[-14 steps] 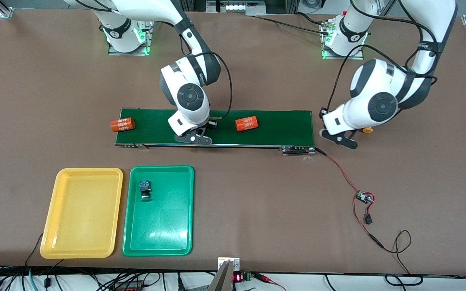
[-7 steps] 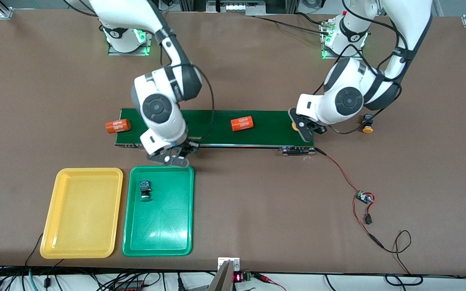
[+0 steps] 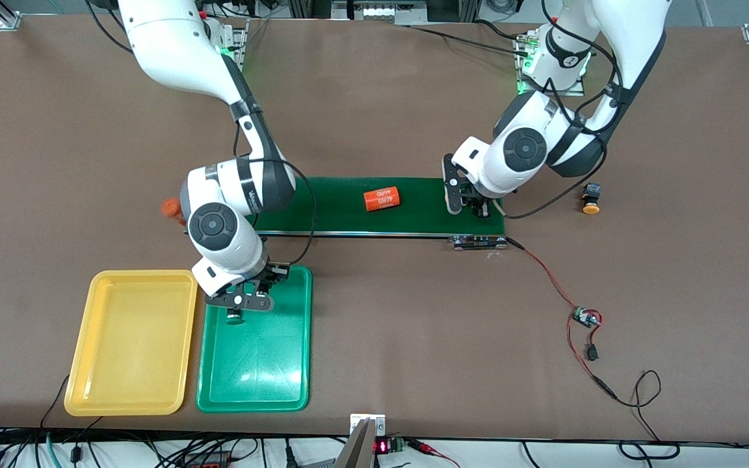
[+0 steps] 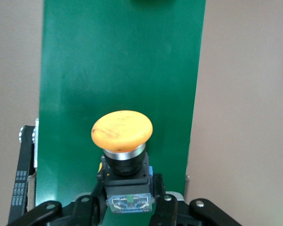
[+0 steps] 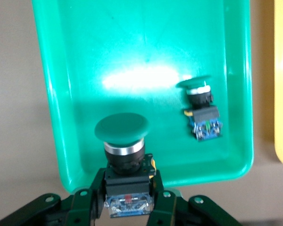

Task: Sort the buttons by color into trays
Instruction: 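Carry the green button over the green tray while the left gripper places the yellow button, then release the green button in the tray while the left gripper grasps a yellow button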

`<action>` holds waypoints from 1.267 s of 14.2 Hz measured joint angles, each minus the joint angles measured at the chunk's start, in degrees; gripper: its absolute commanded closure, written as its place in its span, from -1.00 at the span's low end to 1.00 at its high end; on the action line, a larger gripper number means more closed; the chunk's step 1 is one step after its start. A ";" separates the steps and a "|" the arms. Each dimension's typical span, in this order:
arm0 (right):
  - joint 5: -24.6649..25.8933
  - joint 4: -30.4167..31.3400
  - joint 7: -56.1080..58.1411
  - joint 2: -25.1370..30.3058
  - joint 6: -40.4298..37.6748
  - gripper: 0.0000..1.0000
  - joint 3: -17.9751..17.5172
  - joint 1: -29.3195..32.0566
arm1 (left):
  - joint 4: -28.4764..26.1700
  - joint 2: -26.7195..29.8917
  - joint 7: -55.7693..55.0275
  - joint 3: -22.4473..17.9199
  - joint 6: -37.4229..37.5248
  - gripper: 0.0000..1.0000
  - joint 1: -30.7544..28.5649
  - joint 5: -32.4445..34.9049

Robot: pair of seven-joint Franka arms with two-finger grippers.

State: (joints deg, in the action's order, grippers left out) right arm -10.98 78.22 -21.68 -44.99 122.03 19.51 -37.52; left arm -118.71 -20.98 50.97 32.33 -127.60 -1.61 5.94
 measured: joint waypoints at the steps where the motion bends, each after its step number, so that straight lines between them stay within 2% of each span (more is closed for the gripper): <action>1: 0.00 -0.04 0.49 -1.02 2.07 0.57 0.00 0.10 | -0.03 -0.28 0.16 0.00 -0.07 -1.00 0.18 0.84; 4: 0.00 -0.11 1.46 -4.23 8.70 0.57 0.00 0.75 | 0.02 -0.41 0.39 0.01 -0.21 -1.00 0.34 1.11; 5: 0.00 -0.13 2.03 -5.25 10.79 0.49 -0.01 0.97 | 0.15 -0.18 0.39 0.01 -0.23 -1.00 0.33 1.11; 6: 0.00 -0.15 2.78 -6.26 12.80 -0.31 0.00 1.23 | 0.31 0.40 0.36 -0.01 -0.04 -1.00 0.23 1.11; 7: 0.00 -0.16 3.60 -7.23 14.66 -0.99 0.00 1.65 | 0.59 1.45 0.11 -0.07 1.07 -1.00 -0.03 1.11; 10: -0.04 -0.69 4.27 -8.09 16.07 -1.00 -0.02 2.54 | 1.43 7.16 -5.73 -1.06 7.37 -1.00 -1.61 1.04; 12: -0.04 -2.17 4.18 -7.16 12.24 -1.00 0.00 1.60 | 1.49 11.47 -12.65 -3.59 10.18 -1.00 -2.03 1.03; 14: -0.06 -3.12 3.46 -4.68 6.95 -1.00 0.17 0.42 | 1.41 13.90 -18.32 -7.86 11.02 -1.00 -2.20 1.01; 18: -0.07 -3.18 -0.34 1.78 -1.40 -1.00 0.24 -0.48 | 1.39 14.10 -24.11 -15.82 10.88 -1.00 -3.43 0.98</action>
State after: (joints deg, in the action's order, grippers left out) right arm -11.05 75.04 -22.02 -43.21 120.63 19.75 -38.01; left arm -117.32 -6.88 26.87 16.51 -116.72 -5.04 6.91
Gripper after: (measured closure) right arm 0.000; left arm 0.000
